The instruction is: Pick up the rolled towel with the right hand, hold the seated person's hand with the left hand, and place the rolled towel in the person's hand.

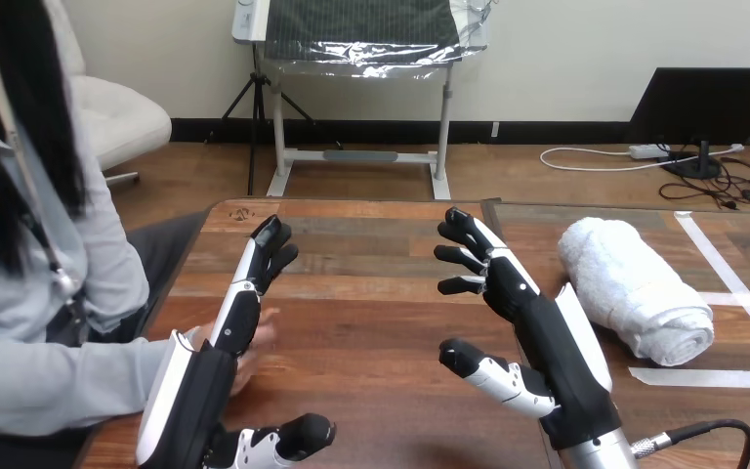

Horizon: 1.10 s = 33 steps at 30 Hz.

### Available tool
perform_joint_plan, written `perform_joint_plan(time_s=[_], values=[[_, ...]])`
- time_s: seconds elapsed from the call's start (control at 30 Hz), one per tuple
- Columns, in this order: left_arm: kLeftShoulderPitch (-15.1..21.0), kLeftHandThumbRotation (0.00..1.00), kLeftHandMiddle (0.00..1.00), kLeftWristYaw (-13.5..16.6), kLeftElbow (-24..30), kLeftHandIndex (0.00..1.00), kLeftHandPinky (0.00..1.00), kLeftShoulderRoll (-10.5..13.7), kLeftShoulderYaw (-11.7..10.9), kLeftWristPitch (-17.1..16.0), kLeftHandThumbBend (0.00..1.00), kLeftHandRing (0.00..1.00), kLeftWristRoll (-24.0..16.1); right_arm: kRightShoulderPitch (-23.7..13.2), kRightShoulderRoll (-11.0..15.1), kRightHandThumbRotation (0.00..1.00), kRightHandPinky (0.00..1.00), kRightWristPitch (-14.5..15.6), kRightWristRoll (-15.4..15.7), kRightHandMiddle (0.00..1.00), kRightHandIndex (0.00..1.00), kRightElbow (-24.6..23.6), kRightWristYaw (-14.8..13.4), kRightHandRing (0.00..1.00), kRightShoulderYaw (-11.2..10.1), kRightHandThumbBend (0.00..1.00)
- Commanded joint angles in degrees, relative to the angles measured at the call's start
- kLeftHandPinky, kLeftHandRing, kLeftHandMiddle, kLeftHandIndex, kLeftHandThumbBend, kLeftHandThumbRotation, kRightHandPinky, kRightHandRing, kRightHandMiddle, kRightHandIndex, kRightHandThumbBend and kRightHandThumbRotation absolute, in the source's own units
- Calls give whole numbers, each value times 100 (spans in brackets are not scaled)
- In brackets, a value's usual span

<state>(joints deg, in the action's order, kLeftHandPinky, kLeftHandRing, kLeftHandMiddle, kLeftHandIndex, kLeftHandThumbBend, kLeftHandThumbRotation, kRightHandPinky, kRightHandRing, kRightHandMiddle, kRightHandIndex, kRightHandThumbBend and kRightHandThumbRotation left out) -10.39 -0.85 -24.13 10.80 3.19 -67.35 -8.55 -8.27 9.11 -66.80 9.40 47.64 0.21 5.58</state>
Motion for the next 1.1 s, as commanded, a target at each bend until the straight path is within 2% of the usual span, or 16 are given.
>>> perform_joint_plan(time_s=[0.0,0.63,0.83,1.07], values=[[205,83,97,34,230,99,96,-60,-90,-37,100,93,71,-232,25,75,70,-109,-55,91,93,-200,-17,85,-125,83],[276,87,97,53,131,99,96,-107,-180,-80,100,94,25,-266,29,76,70,-115,-34,90,92,-206,-29,84,-130,84],[318,86,97,-56,78,100,97,-75,-78,-93,100,95,218,-333,31,76,71,-157,-79,90,92,-140,-5,84,-130,83],[335,87,97,4,83,100,98,-126,-194,-88,100,95,42,-458,84,77,75,-326,272,89,90,-39,-257,84,-237,82]])
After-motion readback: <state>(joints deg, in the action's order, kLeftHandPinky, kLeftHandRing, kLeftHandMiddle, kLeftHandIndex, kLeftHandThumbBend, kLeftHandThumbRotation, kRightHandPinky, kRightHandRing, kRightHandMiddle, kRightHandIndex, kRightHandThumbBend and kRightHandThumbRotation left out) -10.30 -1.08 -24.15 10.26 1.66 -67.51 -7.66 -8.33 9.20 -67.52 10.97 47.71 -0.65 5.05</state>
